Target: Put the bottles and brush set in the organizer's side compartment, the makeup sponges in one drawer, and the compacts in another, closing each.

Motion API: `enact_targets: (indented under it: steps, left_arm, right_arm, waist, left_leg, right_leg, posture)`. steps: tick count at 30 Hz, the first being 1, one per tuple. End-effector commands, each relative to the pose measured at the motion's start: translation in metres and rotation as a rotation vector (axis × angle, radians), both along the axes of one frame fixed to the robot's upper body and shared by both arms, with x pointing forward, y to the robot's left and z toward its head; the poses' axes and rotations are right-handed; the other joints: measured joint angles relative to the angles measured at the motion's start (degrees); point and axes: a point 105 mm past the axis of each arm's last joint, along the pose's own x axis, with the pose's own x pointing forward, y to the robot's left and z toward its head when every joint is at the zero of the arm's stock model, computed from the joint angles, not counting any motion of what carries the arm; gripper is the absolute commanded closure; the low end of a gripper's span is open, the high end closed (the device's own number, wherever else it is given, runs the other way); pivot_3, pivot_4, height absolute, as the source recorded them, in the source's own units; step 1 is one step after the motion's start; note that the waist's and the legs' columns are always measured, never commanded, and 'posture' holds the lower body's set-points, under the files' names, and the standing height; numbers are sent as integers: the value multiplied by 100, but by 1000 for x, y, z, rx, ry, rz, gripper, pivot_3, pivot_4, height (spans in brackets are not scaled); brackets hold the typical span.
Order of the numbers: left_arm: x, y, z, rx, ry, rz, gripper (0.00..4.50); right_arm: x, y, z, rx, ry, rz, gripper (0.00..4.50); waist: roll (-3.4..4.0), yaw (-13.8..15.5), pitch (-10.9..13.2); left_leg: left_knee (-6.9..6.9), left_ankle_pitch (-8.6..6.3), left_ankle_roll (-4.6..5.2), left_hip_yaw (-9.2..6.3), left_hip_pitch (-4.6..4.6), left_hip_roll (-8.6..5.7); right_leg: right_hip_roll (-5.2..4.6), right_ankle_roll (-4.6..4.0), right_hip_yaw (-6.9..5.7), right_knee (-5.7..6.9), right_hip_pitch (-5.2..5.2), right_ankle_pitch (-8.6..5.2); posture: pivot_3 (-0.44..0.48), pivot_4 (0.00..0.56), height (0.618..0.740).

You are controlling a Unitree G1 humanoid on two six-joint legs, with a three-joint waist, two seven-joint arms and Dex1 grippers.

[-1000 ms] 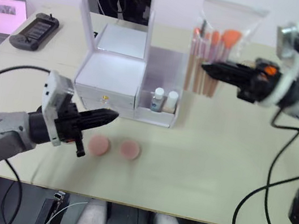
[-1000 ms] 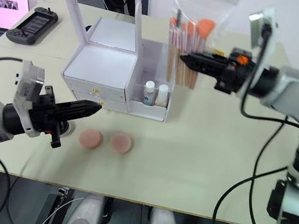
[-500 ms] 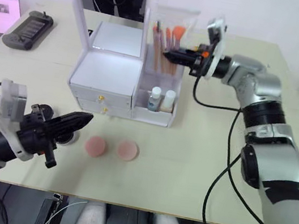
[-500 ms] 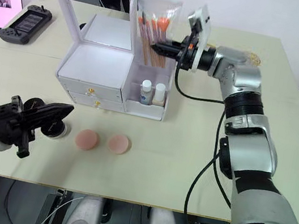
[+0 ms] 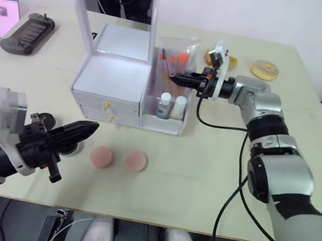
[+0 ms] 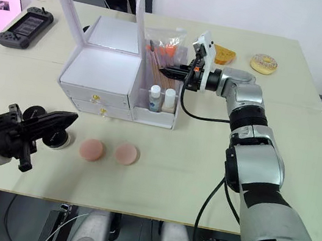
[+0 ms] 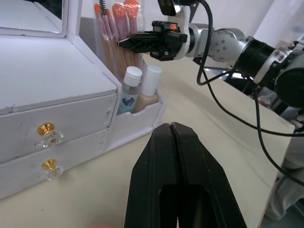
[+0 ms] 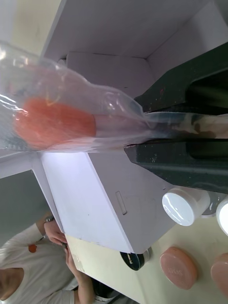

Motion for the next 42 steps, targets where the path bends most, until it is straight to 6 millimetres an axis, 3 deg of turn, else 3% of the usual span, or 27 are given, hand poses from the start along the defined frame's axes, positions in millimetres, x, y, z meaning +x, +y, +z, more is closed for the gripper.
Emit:
enact_targets:
  steps: [1,2,9,21,29,32,39,42]
  left_arm:
    - [4,3,6,35,-60,22,4500]
    - [5,4,5,41,-63,23,4500]
    - [5,6,4,51,-62,12,4500]
    - [15,5,5,50,-70,-34,4500]
    - [19,11,9,59,-79,-27,4500]
    - [19,15,10,57,-89,-15,4500]
    - [17,21,13,64,-107,-10,4500]
    - [13,20,15,65,-120,-8,4500]
  right_arm:
    - [2,2,6,1,-34,-12,4500]
    - [2,2,6,0,-35,-15,3425]
    - [0,-2,24,56,-44,-1,74]
    - [-10,-31,77,77,-176,-66,74]
    - [-38,-14,85,-244,-445,-19,74]
    - [-45,1,91,-284,-496,9,893]
    - [-36,27,64,-481,-599,76,4355]
    - [-26,38,59,-515,-625,78,4480]
  waist:
    - [0,-5,0]
    - [0,-12,0]
    - [0,-71,0]
    - [6,-131,4]
    - [7,-127,4]
    - [7,-129,5]
    - [6,-124,4]
    - [6,-121,4]
  left_leg:
    - [0,1,-1,0,1,0]
    - [1,1,-2,0,3,0]
    - [3,3,-4,0,26,0]
    - [0,5,-7,0,65,1]
    - [0,5,-7,0,65,1]
    - [0,5,-7,0,65,1]
    - [1,5,-7,0,65,2]
    - [1,5,-7,0,64,1]
  right_leg:
    - [0,0,0,3,0,0]
    - [0,0,0,7,0,0]
    - [1,1,0,44,7,0]
    - [6,1,6,56,31,-2]
    - [5,1,6,58,30,-2]
    - [5,1,7,60,27,-2]
    - [5,-1,6,62,28,-3]
    - [4,-1,6,61,28,-3]
  posture:
    - [0,150,740]
    - [0,150,740]
    - [0,150,740]
    - [0,150,740]
    - [0,150,740]
    - [0,150,740]
    - [0,150,740]
    - [0,150,740]
